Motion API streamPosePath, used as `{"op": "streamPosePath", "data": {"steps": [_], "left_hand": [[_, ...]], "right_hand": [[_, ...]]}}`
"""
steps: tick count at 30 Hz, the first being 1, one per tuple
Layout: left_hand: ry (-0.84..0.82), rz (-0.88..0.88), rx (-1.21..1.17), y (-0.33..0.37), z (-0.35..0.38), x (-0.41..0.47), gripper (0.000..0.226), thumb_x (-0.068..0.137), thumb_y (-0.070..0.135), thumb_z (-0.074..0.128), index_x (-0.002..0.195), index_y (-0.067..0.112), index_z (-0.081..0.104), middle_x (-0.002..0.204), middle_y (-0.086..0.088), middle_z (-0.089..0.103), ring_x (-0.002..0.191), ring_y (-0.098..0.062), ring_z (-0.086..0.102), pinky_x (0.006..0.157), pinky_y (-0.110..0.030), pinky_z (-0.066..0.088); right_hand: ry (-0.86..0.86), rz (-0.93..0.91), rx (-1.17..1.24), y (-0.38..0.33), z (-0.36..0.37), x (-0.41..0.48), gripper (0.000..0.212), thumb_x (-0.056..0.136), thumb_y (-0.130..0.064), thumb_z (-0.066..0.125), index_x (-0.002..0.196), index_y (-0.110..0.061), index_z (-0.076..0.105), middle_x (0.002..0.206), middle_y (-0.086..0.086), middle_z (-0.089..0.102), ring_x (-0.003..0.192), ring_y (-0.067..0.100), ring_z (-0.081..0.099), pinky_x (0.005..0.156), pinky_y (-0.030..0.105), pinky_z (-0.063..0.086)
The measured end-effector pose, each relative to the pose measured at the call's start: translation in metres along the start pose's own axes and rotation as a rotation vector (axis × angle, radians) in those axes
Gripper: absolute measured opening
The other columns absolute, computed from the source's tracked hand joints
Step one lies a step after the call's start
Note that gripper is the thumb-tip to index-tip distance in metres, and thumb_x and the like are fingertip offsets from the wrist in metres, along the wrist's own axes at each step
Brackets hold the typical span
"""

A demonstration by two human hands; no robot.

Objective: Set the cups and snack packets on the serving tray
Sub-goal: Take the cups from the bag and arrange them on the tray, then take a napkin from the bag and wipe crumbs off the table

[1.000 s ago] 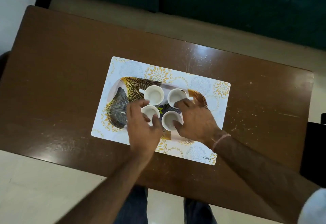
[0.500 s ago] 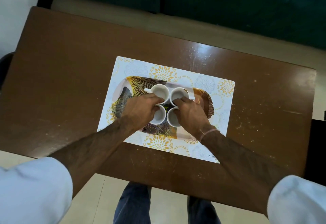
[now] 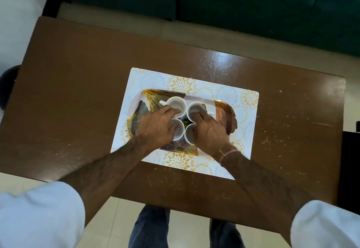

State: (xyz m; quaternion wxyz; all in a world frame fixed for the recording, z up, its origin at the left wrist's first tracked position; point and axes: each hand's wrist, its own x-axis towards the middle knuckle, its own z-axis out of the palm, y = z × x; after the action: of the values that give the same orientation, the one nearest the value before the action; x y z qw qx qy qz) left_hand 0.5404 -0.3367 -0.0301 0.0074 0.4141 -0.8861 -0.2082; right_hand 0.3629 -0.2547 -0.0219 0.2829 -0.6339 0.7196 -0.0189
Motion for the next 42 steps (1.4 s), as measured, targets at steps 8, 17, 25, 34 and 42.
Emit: {"op": "streamPosePath", "data": {"steps": [8,17,25,34,42], "left_hand": [[-0.085,-0.088,-0.015,0.015,-0.027,-0.002,0.054,0.088,0.043,0.06,0.139,0.027,0.051,0.139,0.004,0.054,0.101,-0.023,0.067,0.077,-0.035,0.051],[-0.028,-0.16,-0.042,0.052,-0.143,0.03,0.059,0.089,0.047,0.057,0.142,0.024,0.044,0.135,-0.002,0.051,0.122,-0.026,0.053,0.093,-0.041,0.049],[0.251,-0.073,0.044,0.121,-0.304,0.064,0.066,0.091,0.049,0.054,0.148,0.021,0.036,0.142,-0.003,0.045,0.126,-0.024,0.043,0.103,-0.043,0.042],[0.609,0.12,0.122,0.213,-0.49,0.09,0.082,0.088,0.056,0.053,0.156,0.022,0.021,0.161,-0.009,0.024,0.143,-0.028,0.026,0.111,-0.049,0.035],[0.797,0.235,0.122,0.281,-0.603,0.091,0.084,0.087,0.051,0.057,0.155,0.022,0.018,0.163,-0.009,0.016,0.147,-0.03,0.018,0.114,-0.05,0.028]], "right_hand": [[0.009,0.094,0.0,-0.017,-0.028,-0.006,0.063,0.085,-0.035,0.058,0.142,-0.014,0.041,0.144,0.009,0.046,0.119,0.034,0.055,0.1,0.048,0.045],[0.139,0.161,-0.027,-0.045,-0.157,-0.013,0.059,0.09,-0.049,0.053,0.138,-0.017,0.04,0.148,0.01,0.038,0.126,0.036,0.048,0.097,0.05,0.048],[0.414,0.126,0.024,-0.072,-0.331,-0.043,0.069,0.094,-0.045,0.053,0.151,-0.015,0.028,0.164,0.007,0.017,0.137,0.035,0.039,0.109,0.05,0.04],[0.769,-0.023,-0.027,-0.113,-0.523,-0.101,0.077,0.096,-0.041,0.057,0.156,-0.011,0.02,0.167,0.011,0.004,0.151,0.032,0.019,0.121,0.042,0.027],[0.976,-0.068,-0.1,-0.138,-0.637,-0.165,0.079,0.094,-0.034,0.059,0.157,-0.013,0.016,0.168,0.01,0.0,0.152,0.033,0.017,0.121,0.045,0.026]]}}
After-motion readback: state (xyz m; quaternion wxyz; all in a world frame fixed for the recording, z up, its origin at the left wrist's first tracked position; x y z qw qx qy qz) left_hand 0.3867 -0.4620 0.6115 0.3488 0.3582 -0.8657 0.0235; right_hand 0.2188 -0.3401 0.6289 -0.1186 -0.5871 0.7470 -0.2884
